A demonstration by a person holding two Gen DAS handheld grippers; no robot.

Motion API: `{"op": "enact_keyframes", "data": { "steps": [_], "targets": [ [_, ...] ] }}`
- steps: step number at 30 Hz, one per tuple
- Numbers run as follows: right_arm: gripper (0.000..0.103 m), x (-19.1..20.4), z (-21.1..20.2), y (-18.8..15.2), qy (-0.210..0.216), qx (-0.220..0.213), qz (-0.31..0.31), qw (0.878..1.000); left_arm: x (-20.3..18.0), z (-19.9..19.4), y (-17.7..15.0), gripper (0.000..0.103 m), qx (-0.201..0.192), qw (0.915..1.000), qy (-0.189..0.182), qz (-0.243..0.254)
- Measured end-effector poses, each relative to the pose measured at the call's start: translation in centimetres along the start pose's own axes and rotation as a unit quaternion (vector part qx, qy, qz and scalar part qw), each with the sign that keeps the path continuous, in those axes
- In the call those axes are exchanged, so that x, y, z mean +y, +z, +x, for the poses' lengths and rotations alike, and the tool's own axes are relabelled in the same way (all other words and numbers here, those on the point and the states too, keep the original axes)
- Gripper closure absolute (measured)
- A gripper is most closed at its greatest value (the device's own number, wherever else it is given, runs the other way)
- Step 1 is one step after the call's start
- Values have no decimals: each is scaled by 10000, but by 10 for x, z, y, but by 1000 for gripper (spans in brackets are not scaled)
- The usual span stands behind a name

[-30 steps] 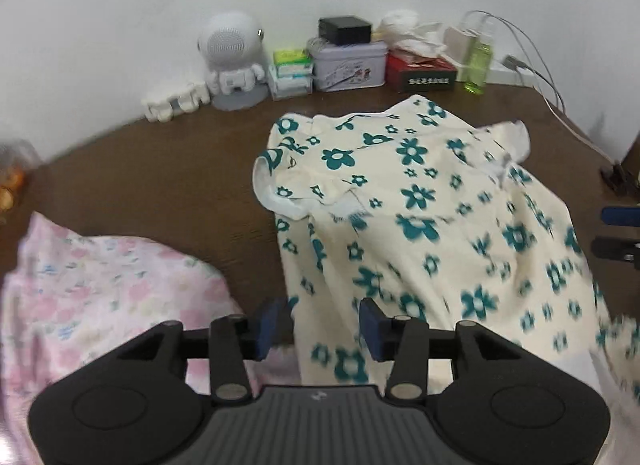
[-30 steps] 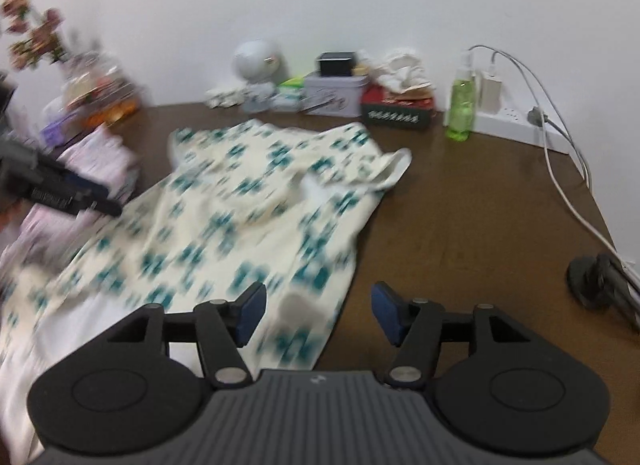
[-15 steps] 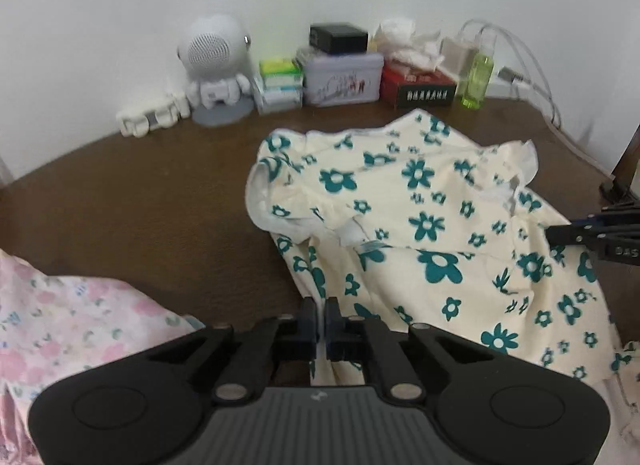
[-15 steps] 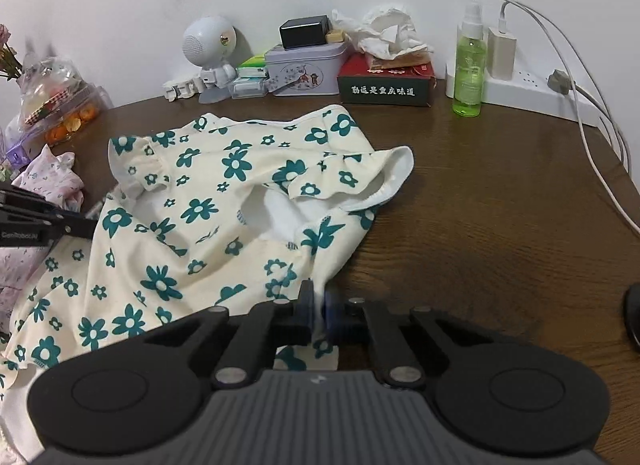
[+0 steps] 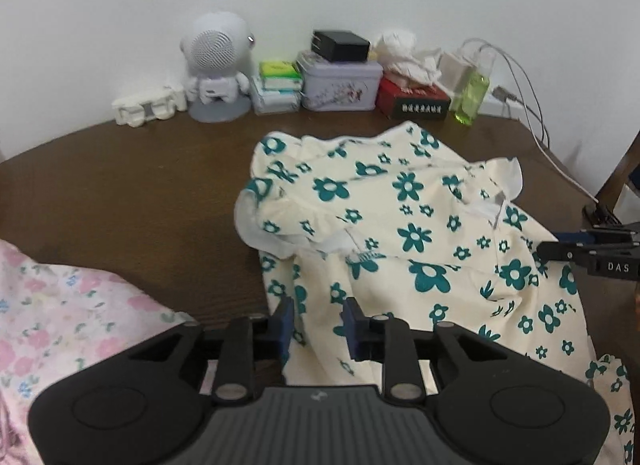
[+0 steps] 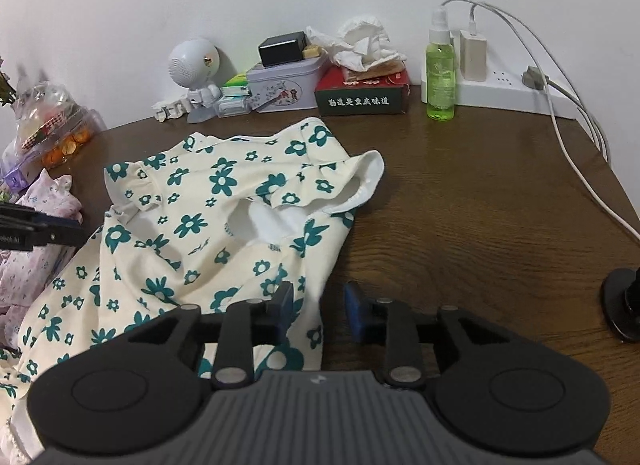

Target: Fold clothes

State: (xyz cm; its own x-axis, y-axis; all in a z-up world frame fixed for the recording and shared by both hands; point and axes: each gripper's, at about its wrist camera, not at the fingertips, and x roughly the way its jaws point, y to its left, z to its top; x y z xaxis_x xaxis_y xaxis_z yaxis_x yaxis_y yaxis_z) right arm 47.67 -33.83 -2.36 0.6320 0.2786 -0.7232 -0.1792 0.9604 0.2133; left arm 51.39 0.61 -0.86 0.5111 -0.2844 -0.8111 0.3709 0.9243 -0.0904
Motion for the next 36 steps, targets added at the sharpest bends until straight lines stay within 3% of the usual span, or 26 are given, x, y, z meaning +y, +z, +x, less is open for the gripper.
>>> {"op": "enact_keyframes", "data": {
  "steps": [1,4,5,6,7,13,18,19,23,25,31,34,36],
  "targets": [
    [75,0,2,0,6,5,20,10000,-1,5,0,81,51,10000,55,10],
    [75,0,9,-1,93,30,73,9999,-1,19,-2,102,164,9997,161,42],
    [77,1,11,-1,118,27,61,9999,-1,19,-3,103,125,9997,172,79],
    [92,2,12,-1,143,22,43,9999,-1,19,-4,103,77,9997,192,137],
    [99,2,13,-2,222,35,65,9997,-3,14,-5,103,-9,9993,245,280],
    [101,5,1,-2,67,-202,-32,9998,4,-21,2,103,-570,9932,817,602],
    [99,9,11,-4,-131,-157,-69,9998,10,-5,-3,102,-247,9946,898,458],
    [98,8,12,-4,-85,-151,-17,9998,11,0,-5,95,-160,9951,883,412],
    [83,-5,-3,-7,144,-315,331,9989,26,-8,-12,73,-187,9985,506,-64],
    [72,-8,-19,-13,213,-355,308,9987,29,-21,-20,71,-256,9990,302,-196],
    [57,6,-59,-48,421,-122,-115,9990,3,-63,-57,70,23,9992,-275,304],
    [43,22,-78,-73,488,65,-433,9978,-20,-77,-78,60,197,9965,-577,573],
    [39,30,-88,-88,489,153,-572,9970,-38,-82,-90,56,265,9945,-531,864]
  ]
}}
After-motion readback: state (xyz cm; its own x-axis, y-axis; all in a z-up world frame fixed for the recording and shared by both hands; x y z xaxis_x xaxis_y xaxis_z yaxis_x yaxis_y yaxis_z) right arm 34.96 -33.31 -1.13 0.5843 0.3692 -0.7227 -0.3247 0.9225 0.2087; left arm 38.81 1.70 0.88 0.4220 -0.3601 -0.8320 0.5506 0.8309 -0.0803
